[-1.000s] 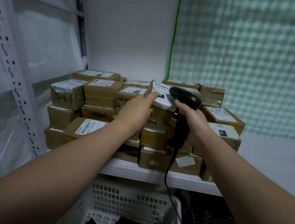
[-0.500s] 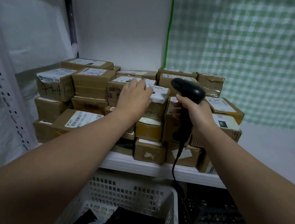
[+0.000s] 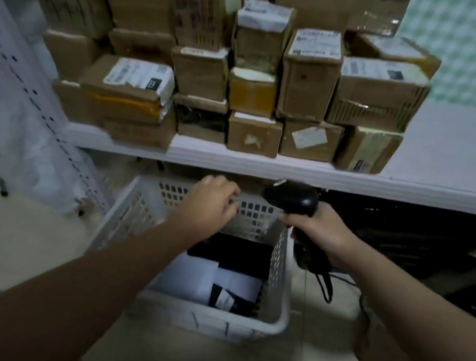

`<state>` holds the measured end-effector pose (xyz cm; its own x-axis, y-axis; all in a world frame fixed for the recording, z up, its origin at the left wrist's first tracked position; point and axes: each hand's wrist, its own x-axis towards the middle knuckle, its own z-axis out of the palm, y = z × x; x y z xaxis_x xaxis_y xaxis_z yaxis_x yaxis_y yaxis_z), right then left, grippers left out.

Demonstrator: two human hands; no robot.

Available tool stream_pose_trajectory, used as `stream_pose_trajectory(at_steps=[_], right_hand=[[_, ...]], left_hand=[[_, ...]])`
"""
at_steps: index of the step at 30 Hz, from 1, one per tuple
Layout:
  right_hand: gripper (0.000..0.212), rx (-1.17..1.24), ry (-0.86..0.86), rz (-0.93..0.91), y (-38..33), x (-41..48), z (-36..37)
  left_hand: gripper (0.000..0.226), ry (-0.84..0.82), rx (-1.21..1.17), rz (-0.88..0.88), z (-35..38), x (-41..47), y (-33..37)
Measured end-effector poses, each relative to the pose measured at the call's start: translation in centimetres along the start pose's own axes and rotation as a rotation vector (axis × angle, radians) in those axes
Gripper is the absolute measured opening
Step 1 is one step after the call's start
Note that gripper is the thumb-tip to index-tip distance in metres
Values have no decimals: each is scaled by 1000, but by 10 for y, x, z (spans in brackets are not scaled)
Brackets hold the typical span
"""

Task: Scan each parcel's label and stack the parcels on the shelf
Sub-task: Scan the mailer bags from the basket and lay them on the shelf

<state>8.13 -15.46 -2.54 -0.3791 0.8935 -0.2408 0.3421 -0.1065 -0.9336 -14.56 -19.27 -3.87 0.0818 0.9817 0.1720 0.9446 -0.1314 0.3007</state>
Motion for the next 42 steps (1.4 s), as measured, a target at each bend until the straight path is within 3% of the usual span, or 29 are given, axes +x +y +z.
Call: stream_pose_trajectory(at_steps=[4, 9, 11, 14, 17, 19, 25, 27, 30, 33, 42], right_hand=[[10, -54, 0, 184, 63, 14, 6], [23, -150, -29, 253, 111, 28, 19], [26, -244, -50, 258, 126, 32, 29], [17, -525, -85, 211, 142, 37, 42], [23, -648, -130, 154, 144, 39, 49], [12, -786, -116, 143, 147, 35, 50], [35, -1121, -172, 193, 175, -6, 37], [32, -1102, -177, 180, 189, -16, 31], [11, -991, -181, 202, 200, -33, 18], [12, -950, -193, 223, 209, -51, 0], [9, -921, -179, 309, 224, -74, -64]], left_hand=[[28, -268, -50, -178, 78, -34, -27], [60, -753, -99, -404, 132, -84, -29], [63, -859, -21, -430, 146, -106, -30], [53, -725, 254, -374, 156, -134, -22], [48, -618, 345, -389, 153, -143, -6], [49, -636, 352, -420, 151, -151, 5], [52, -715, 294, -469, 150, -195, 44], [53, -757, 238, -469, 153, -206, 58], [52, -789, 204, -421, 160, -219, 81], [47, -836, 296, -348, 165, -233, 100], [26, -781, 470, -403, 155, -226, 137]])
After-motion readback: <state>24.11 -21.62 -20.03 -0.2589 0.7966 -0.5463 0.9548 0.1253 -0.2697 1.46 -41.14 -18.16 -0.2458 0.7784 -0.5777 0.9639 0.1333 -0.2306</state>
